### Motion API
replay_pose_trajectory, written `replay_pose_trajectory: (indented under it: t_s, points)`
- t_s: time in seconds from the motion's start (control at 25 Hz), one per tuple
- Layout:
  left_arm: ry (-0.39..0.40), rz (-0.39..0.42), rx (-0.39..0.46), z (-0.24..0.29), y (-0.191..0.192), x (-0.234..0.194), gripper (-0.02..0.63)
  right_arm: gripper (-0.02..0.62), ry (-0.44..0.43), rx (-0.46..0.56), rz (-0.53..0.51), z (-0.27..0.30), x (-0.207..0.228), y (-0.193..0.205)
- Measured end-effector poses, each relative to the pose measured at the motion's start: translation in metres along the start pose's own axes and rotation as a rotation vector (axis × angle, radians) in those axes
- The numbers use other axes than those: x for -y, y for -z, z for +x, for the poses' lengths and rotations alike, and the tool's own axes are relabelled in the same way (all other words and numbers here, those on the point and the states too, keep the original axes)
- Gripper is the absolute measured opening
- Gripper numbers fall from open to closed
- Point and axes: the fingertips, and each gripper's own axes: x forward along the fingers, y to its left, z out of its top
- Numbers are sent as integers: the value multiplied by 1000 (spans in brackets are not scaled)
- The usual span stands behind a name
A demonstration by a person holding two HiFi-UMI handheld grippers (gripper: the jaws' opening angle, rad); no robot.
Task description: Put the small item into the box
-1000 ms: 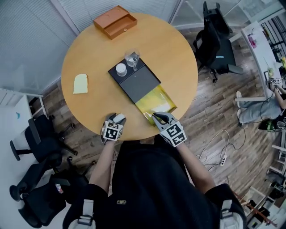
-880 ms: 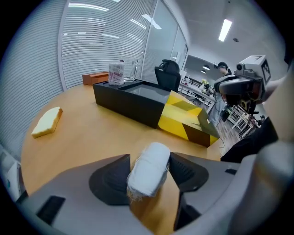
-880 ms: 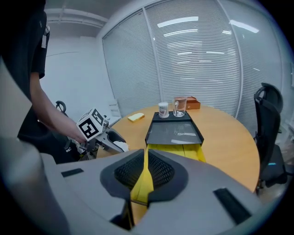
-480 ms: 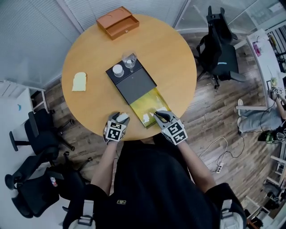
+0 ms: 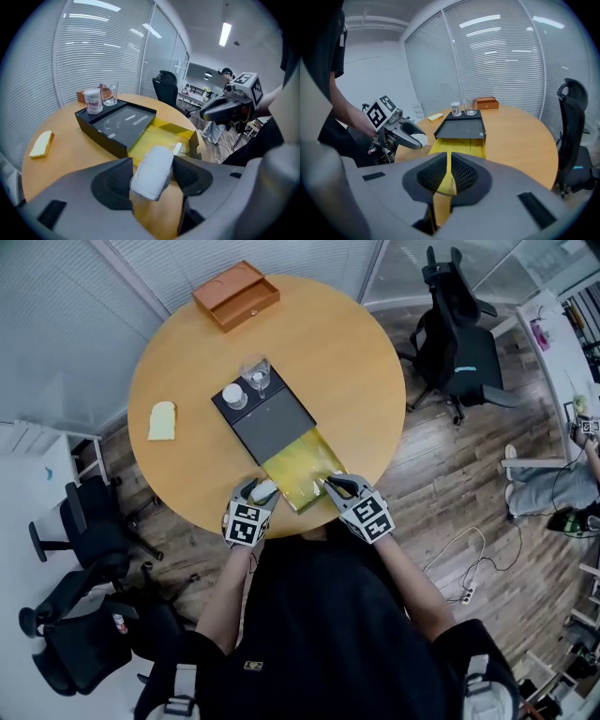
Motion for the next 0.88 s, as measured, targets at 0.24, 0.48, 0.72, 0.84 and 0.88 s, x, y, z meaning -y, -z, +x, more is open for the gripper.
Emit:
replay_pose_trajectory:
  t_s: [0.24,0.48,0.72,0.84,0.88]
  points:
    - [47,98,-5,25,-26,31,267,23,-6,8,14,-10,7,5]
    - [102,179,-15,46,-48,53,267,23,16,-12,41,-19,17,21]
    - [123,200,-56,65,-49,61,267,23,46,-32,63,-33,23,36]
    - [133,217,-76,74,-48,65,268,23,64,-37,77,-40,24,43]
    - [137,220,-87,75,-49,67,268,23,68,-42,79,-42,24,46]
